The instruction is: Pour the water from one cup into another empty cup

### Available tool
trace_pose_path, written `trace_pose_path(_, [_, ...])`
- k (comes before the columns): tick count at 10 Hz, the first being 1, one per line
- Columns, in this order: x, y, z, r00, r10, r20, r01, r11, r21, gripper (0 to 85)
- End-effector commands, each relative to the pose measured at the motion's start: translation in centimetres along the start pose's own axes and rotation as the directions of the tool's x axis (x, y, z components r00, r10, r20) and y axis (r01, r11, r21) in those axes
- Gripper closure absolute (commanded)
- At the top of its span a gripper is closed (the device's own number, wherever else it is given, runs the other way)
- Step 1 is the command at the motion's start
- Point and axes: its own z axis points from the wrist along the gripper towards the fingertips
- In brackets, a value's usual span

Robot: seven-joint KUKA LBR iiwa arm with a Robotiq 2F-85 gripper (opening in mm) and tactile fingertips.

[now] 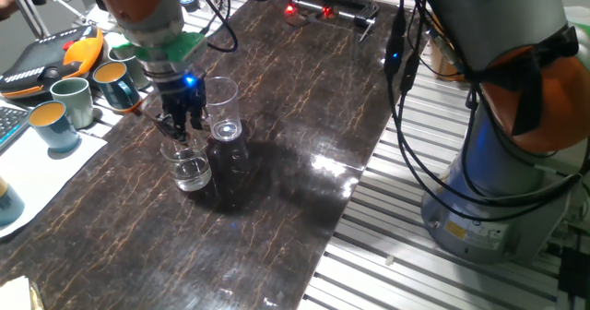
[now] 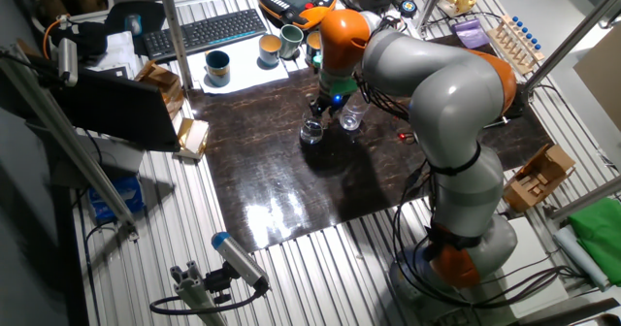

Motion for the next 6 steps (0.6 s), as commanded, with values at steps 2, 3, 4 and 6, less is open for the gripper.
trace_pose_path(2, [0.0,-0.1,0.24,1.0,-0.004,-0.001,0.004,1.0,-0.011,44.0])
trace_pose_path(3, [0.03,-0.07,0.25,1.0,-0.004,-0.003,0.004,1.0,-0.014,46.0])
trace_pose_path(4, [0.03,-0.07,0.27,1.0,-0.006,-0.008,0.006,1.0,-0.018,47.7])
trace_pose_path(6, [0.06,-0.02,0.35,1.0,-0.013,-0.01,0.013,0.999,-0.033,57.3])
